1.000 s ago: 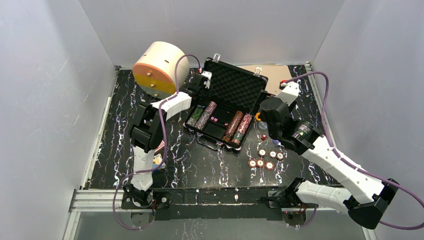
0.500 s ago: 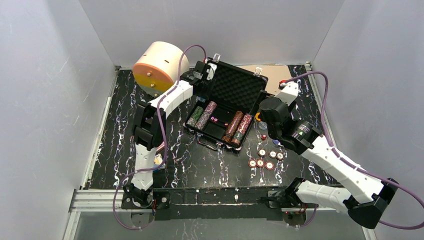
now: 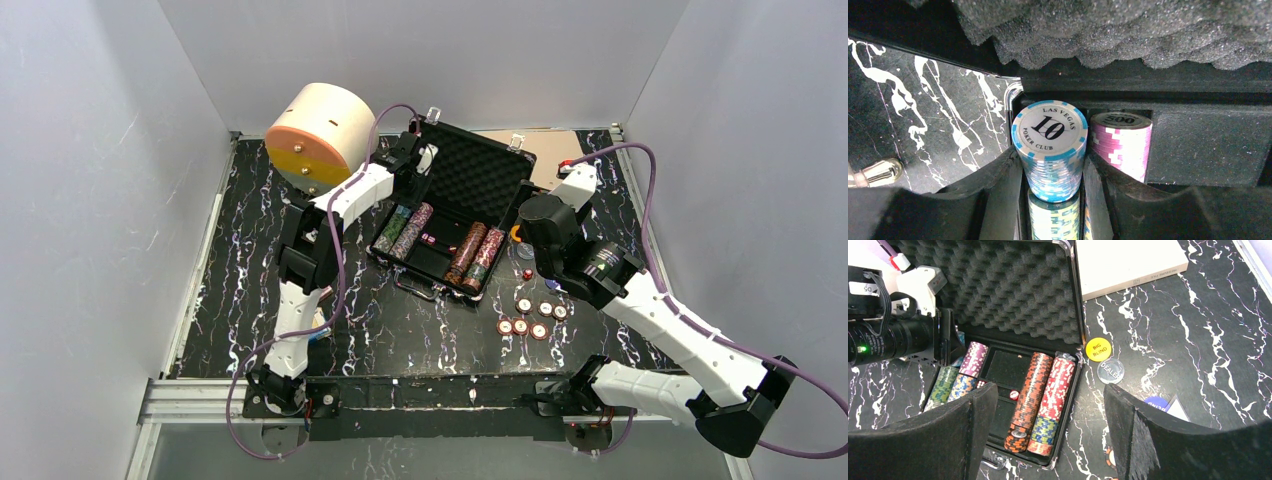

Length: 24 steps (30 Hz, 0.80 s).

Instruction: Pack up texas hold em set

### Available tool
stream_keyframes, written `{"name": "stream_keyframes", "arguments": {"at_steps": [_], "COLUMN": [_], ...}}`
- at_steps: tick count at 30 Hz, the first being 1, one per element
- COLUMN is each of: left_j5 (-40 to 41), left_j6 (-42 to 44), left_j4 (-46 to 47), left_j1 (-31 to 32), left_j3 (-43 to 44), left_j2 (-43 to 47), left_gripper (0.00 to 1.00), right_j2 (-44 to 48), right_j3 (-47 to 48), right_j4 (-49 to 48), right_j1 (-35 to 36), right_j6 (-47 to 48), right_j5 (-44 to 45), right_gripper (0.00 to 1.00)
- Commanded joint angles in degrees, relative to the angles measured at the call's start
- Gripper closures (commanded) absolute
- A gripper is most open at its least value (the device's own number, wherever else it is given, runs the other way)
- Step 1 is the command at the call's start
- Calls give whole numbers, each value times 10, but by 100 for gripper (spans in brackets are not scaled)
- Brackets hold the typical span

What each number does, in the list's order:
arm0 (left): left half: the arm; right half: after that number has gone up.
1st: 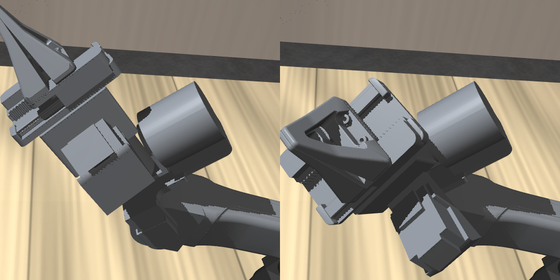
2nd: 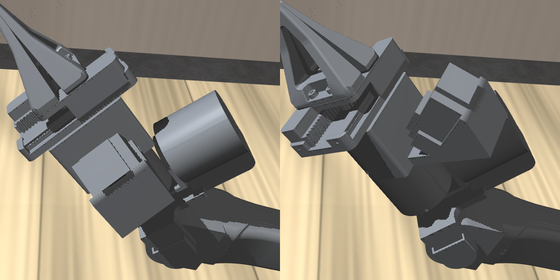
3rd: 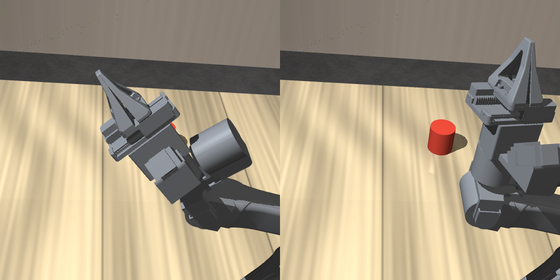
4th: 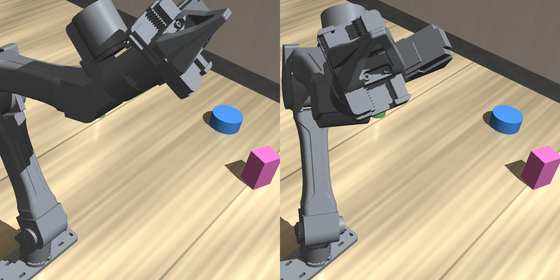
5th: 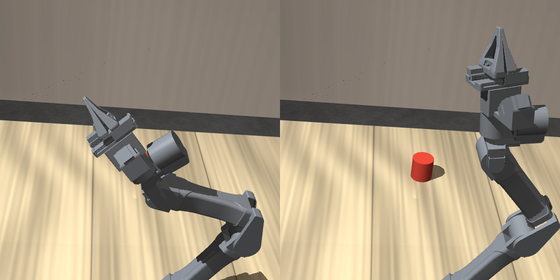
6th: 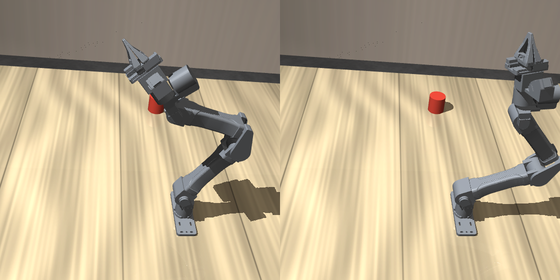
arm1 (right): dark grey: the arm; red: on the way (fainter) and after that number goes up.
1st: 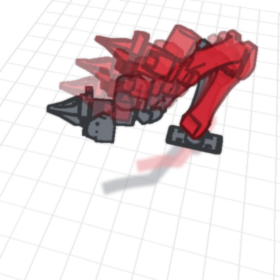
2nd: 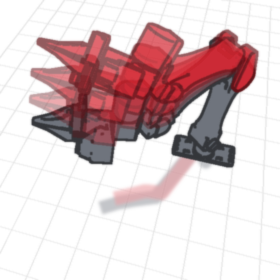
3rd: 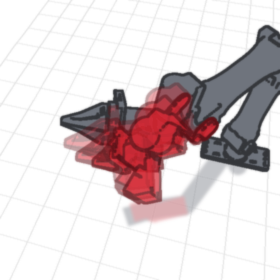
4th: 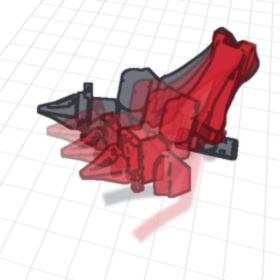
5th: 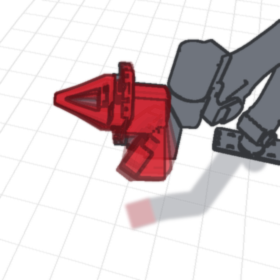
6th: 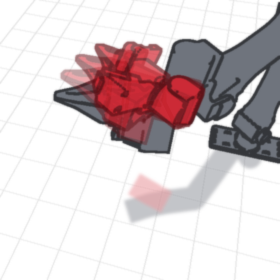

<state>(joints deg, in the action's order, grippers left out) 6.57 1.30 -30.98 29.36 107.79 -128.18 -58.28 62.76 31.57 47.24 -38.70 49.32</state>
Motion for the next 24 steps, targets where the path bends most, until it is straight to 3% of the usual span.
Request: {"name": "stream_keyframes", "arguments": {"at_steps": [1,6,14,24], "left_j5": [-5,10,24,-1], "left_j6": [27,29,36,48], "left_j4": [-51,-65,-115,-141], "left_j1": [1,1,3,8], "left_j3": [33,45,135,120], "left_j2": [2,11,-13,-29], "left_gripper": [100,100,100,100], "right_j2": [3,0,-7,-6], "right_j3": [6,9,14,15], "right_j4": [-13,-15,-16,-16], "right_j1": [-2,-3,-2,-2], "right_j6": [7,11,19,19], "right_j5": [11,11,3,1], "right_gripper": [14,14,14,14]}}
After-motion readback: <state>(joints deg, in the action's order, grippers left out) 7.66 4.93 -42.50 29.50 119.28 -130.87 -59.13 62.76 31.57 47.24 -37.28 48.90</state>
